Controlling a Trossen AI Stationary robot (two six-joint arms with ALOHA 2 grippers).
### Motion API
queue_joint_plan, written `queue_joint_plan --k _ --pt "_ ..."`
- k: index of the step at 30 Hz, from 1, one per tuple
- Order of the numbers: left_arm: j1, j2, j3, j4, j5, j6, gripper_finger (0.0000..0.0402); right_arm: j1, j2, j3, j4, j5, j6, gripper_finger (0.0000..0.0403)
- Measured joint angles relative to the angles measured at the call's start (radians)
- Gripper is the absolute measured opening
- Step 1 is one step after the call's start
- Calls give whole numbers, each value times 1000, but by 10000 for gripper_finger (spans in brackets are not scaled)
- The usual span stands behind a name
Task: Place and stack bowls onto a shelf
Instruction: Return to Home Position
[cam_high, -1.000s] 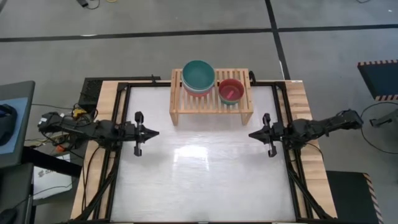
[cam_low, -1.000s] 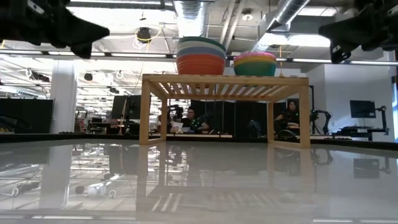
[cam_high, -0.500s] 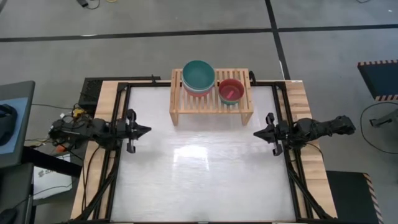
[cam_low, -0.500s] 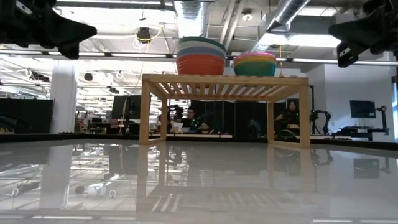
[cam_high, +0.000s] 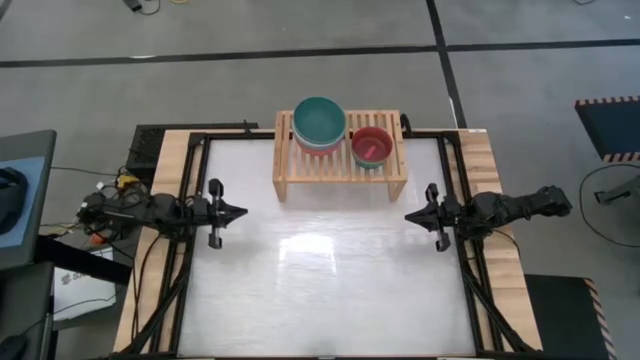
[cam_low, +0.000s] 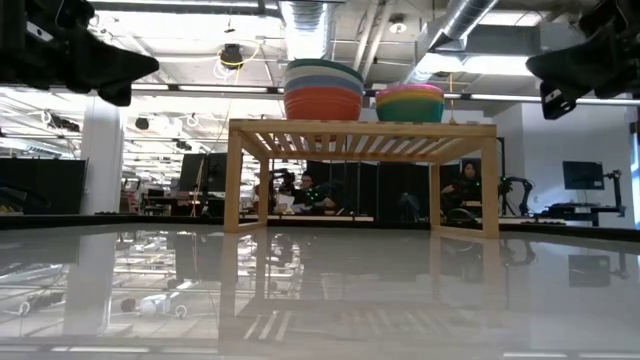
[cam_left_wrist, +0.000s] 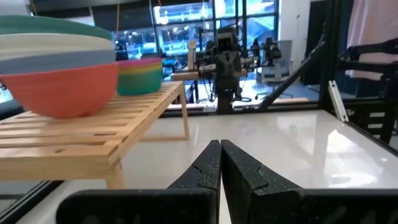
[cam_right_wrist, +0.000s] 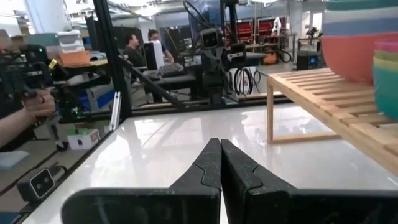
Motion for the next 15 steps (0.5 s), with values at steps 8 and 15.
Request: queue_joint_plan --k 8,15 --pt "17 2 -44 45 31 -8 0 -17 0 -78 98 4 6 21" --pt "38 2 -45 -3 70 -57 0 -54 14 -78 88 4 20 21"
